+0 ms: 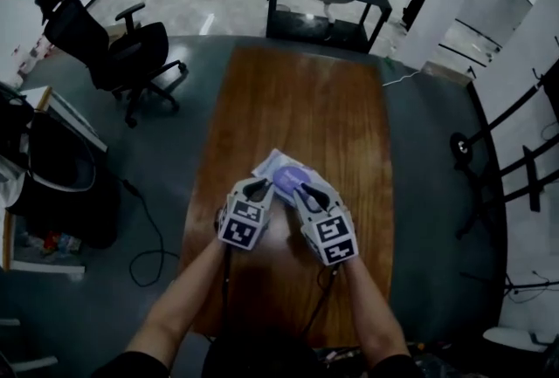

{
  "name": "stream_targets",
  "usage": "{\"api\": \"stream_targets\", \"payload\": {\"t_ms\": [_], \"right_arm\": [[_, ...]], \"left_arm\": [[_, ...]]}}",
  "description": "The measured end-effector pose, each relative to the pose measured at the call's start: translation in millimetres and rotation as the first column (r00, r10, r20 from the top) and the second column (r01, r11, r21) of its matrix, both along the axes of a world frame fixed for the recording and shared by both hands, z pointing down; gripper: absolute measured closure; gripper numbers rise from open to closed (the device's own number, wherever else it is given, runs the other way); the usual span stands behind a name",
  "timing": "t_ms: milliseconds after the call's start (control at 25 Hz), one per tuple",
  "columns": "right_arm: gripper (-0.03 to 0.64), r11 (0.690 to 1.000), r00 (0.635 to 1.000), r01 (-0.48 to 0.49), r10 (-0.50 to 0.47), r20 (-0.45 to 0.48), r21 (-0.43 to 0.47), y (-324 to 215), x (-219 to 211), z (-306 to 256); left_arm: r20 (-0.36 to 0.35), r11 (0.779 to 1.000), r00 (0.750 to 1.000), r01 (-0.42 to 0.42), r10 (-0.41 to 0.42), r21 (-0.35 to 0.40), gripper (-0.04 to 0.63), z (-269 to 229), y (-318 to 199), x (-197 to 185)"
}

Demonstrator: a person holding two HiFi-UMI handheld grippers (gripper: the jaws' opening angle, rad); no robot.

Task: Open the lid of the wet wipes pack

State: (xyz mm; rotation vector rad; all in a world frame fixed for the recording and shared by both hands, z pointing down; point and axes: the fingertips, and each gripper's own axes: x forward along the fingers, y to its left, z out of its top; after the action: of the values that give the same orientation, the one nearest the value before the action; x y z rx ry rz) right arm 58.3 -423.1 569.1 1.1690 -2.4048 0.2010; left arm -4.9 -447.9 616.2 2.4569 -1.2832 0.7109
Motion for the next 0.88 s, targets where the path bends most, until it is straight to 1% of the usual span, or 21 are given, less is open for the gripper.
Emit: {"api": "stream_targets", "payload": {"t_ms": [40,120,160,200,280,360,440,520,760,880], "right_arm": [[0.518,1.0,1.0,0.007,-0.007,-0.018,-0.004,-4,-1,5],[0.501,1.0,0.998,0.023,-0.023,-0.066,-0.004,-10,-2,15],[0.483,0.999,0.995,0.034,-0.034,-0.089,-0.002,-13,-3,19],[0.481,0.999,0.993,0.048,-0.048,-0.11,0.0,-14,-4,22],[0.441,0.997,0.986,0.083,-0.082,-0.146,-0.001,-17,-8,28],[0.405,0.992,0.974,0.127,-0.126,-0.187,-0.006,-18,-13,36],[0.385,0.985,0.958,0.169,-0.167,-0.233,-0.01,-20,-18,43],[0.379,0.982,0.945,0.186,-0.184,-0.271,-0.017,-22,-18,50],[0.365,0.979,0.937,0.199,-0.2,-0.288,-0.031,-26,-20,55],[0.347,0.977,0.922,0.212,-0.212,-0.324,-0.035,-27,-20,59]], "left_arm": [[0.0,1.0,1.0,-0.01,0.01,-0.011,0.507,5,-4,1],[0.01,0.999,1.0,-0.026,0.026,-0.023,0.48,13,-10,2],[0.022,0.999,0.999,-0.032,0.033,-0.028,0.471,18,-12,3],[0.034,0.999,0.999,-0.039,0.04,-0.033,0.471,22,-13,4],[0.045,0.998,0.998,-0.052,0.054,-0.047,0.471,30,-13,5],[0.037,0.996,0.997,-0.063,0.065,-0.057,0.471,33,-13,5],[0.027,0.995,0.997,-0.073,0.075,-0.064,0.471,34,-13,4],[0.02,0.993,0.995,-0.093,0.095,-0.067,0.471,36,-13,4],[0.018,0.988,0.991,-0.13,0.131,-0.081,0.471,37,-12,3],[0.047,0.983,0.985,-0.163,0.167,-0.089,0.471,43,-10,4]]}}
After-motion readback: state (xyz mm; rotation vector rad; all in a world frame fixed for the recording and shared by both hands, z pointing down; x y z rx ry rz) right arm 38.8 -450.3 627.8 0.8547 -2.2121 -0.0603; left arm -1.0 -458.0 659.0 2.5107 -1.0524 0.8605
